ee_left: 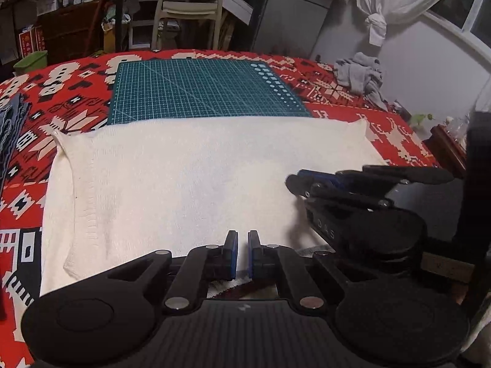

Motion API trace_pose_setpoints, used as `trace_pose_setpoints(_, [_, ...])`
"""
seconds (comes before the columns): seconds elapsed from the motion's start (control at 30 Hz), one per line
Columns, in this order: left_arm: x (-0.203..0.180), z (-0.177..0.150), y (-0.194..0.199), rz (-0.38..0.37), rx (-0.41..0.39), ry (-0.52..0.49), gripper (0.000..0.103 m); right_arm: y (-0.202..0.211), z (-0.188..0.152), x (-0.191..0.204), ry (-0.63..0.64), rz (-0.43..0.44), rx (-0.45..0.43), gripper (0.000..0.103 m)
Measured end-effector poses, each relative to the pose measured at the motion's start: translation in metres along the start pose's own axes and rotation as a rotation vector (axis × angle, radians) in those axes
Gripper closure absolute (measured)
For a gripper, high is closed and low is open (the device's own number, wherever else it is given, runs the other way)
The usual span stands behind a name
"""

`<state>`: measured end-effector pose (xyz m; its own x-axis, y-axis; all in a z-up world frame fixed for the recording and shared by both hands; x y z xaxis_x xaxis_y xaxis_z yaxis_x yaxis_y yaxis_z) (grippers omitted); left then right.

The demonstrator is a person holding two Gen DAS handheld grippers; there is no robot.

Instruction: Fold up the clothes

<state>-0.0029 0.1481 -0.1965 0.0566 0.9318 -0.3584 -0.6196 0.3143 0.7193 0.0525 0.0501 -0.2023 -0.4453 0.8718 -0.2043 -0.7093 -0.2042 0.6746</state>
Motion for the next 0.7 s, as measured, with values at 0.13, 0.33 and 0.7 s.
trace_pose_setpoints(0.13, [0.003, -0.011, 0.002, -0.019, 0.015, 0.014, 0.098, 0.014, -0.018, 0.0, 0.022, 0.014, 0.003, 0.096])
trace_pose_setpoints(0.33, [0.003, -0.018, 0.011, -0.025, 0.01, 0.021, 0.098, 0.042, -0.043, -0.003, 0.071, 0.038, 0.011, 0.096])
trace_pose_setpoints(0.7, [-0.007, -0.028, 0.011, 0.009, 0.023, -0.059, 0.098, 0.051, -0.048, 0.006, 0.057, 0.051, 0.005, 0.096])
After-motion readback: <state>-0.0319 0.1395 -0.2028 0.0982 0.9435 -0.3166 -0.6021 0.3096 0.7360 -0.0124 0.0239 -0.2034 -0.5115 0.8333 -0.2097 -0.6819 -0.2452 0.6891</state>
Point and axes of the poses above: each gripper's, at about its wrist camera, not at the fingertips, and y roughly against the way its jaws point, x to its left, z to its top, the point moved 3 cm from there along -y, roughly the way its jaws point, and after that the axes turned 11 degrees about -z, right-handed, at the moved point
